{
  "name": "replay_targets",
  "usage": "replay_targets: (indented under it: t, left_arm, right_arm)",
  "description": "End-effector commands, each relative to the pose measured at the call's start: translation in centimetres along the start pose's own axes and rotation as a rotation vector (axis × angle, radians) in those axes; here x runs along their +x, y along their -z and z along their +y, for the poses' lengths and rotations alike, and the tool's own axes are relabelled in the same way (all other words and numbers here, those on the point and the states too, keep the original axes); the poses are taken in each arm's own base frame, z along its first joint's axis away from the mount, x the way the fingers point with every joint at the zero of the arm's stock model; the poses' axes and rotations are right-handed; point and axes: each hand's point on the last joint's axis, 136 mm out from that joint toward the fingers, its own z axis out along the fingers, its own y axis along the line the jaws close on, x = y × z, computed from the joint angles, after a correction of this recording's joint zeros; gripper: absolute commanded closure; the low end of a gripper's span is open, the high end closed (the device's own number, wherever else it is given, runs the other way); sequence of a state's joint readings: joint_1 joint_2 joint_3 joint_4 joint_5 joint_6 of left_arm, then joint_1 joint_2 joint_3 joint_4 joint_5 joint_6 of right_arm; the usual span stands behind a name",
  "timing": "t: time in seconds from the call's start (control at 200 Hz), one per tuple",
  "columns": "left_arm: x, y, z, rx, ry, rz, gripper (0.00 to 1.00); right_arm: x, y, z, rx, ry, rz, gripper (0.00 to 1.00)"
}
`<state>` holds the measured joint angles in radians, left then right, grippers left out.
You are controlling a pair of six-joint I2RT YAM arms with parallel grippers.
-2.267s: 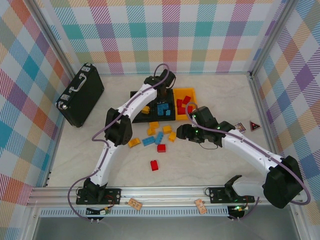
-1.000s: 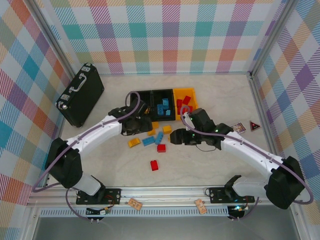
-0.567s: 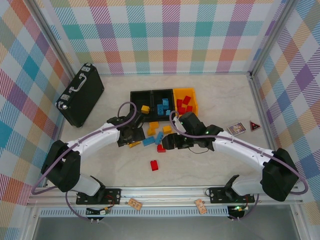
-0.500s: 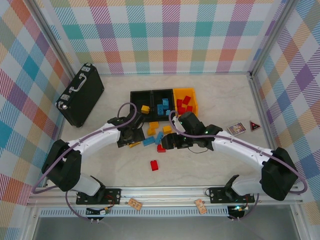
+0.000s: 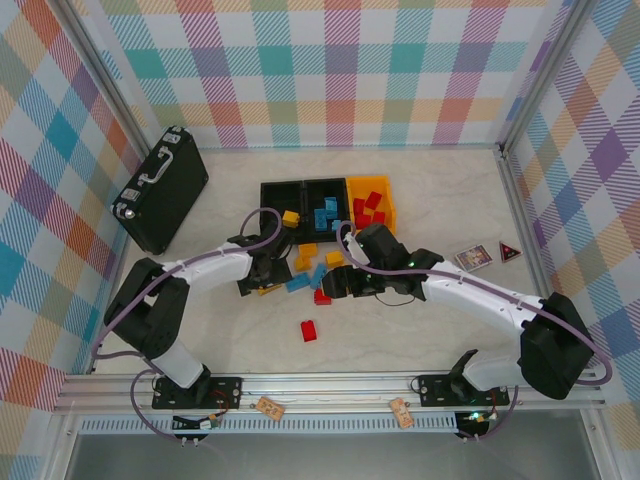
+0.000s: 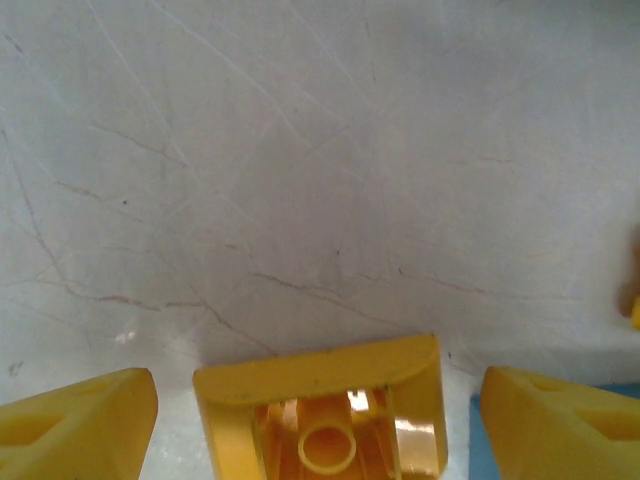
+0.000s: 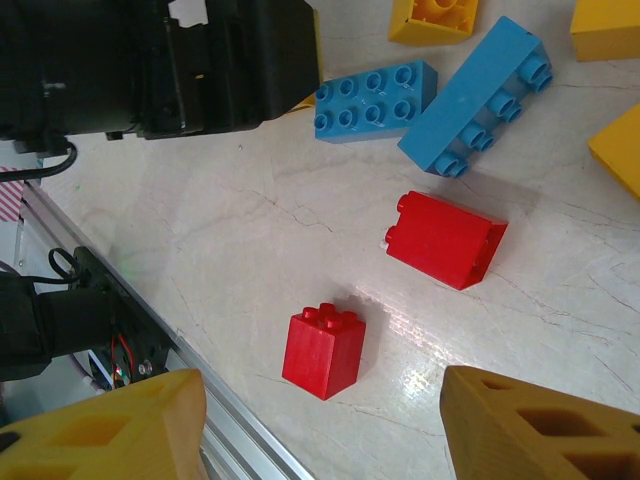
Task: Sort the legos into containers by color
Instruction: Pick up the lego from the center of the table.
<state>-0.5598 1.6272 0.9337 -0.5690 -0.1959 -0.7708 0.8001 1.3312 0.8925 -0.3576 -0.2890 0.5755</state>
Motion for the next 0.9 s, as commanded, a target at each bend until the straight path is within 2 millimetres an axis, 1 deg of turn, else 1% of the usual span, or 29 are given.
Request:
replay_targets:
  t: [0.0,0.21,0.31,0.4,0.475,0.585,0.61,0.66,0.71,0.895]
  left_arm:
    - [0.1,-1.3,0.5,-0.027,0.024,0.009,0.17]
    - [0.7,-2.7,1.0,-0.063,0.024,0.027,0.18]
    - [1.1,-3.3,1.4,-0.076,0.030,0.032,0.23]
    - [1.5,-3.7,1.7,-0.086,0.039,0.043,0.31]
    - [1.8,-3.9,1.7,-0.086,0.051,0.054,0.35]
    - [2.3,-3.8,1.6,-0.068,0.069,0.074,0.37]
    - [2.4,-3.7,1.6,-0.068,0.072,0.074,0.36]
    - [2.4,-3.5,1.7,-0.070,0.080,0.073,0.29]
    - [2.5,-3.2,2.0,-0.080,0.079,0.072,0.25]
    - [2.6,-1.8,2.3,-0.086,0.081,0.067,0.24]
  right_arm:
    - [-0.9,0.0,1.0,-0.023,0.006,-0.025,0.36]
    - [-0.9,-0.1,1.0,-0.023,0.007,-0.024,0.37]
    - [-1.0,-0.1,0.9,-0.019,0.006,-0.026,0.37]
    - [-1.0,-0.2,0.8,-0.013,0.005,-0.025,0.37]
    - [-1.0,-0.2,0.8,-0.012,0.005,-0.025,0.37]
    - [-1.0,-0.2,0.7,-0.006,0.004,-0.025,0.37]
    - [-1.0,-0.2,0.7,-0.006,0.002,-0.026,0.37]
    - [-1.0,-0.3,0.6,-0.005,0.001,-0.025,0.37]
    - [-1.0,-0.3,0.7,-0.007,0.002,-0.026,0.37]
    - [-1.0,-0.2,0.6,-0.007,-0.001,-0.033,0.37]
